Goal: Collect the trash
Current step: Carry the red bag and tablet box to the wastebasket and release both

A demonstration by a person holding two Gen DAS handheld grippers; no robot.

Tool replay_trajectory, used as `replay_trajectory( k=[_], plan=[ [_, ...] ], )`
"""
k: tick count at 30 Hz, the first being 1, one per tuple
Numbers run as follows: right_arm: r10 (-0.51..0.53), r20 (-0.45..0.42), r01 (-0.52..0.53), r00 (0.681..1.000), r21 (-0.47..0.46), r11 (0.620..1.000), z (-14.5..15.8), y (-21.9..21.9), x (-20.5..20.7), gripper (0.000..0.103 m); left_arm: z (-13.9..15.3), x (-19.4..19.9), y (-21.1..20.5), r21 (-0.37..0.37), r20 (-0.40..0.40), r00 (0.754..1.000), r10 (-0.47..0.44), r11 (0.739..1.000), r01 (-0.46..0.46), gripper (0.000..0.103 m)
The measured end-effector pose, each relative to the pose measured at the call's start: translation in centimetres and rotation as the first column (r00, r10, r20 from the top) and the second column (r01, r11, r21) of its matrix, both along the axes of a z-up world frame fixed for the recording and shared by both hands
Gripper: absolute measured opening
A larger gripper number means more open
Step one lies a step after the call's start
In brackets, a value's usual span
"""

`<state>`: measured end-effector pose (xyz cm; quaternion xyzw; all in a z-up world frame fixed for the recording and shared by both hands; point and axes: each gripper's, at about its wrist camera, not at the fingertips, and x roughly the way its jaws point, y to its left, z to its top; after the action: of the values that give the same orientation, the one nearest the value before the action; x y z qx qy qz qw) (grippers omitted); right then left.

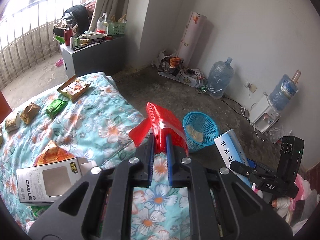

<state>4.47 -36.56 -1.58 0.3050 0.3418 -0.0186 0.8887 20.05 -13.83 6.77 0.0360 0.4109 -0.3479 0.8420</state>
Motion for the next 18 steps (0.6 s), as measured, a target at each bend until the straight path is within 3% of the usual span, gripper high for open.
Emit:
replay_trajectory(
  k=[6,11,18],
  plan=[
    [-0.183,0.002,0.183,0.983,0.060,0.981,-1.3,-6.4,-2.9,0.071,-1.0,0.4,-8.4,0.017,-0.024,0.990,-0.137,0.990,0.137,0.009],
    [-0.310,-0.023,0.310,0.950,0.146,0.939,-3.8,-11.9,-4.3,0.071,-3.3,1.1,-16.4,0.065,-0.049,0.969,-0.241,0.968,0.244,0.009],
    [-0.396,-0.079,0.402,0.915,0.259,0.878,-8.4,-18.4,-1.4,0.071,-9.1,3.7,-26.5,0.103,-0.144,0.933,-0.329,0.933,0.345,0.009]
  ],
)
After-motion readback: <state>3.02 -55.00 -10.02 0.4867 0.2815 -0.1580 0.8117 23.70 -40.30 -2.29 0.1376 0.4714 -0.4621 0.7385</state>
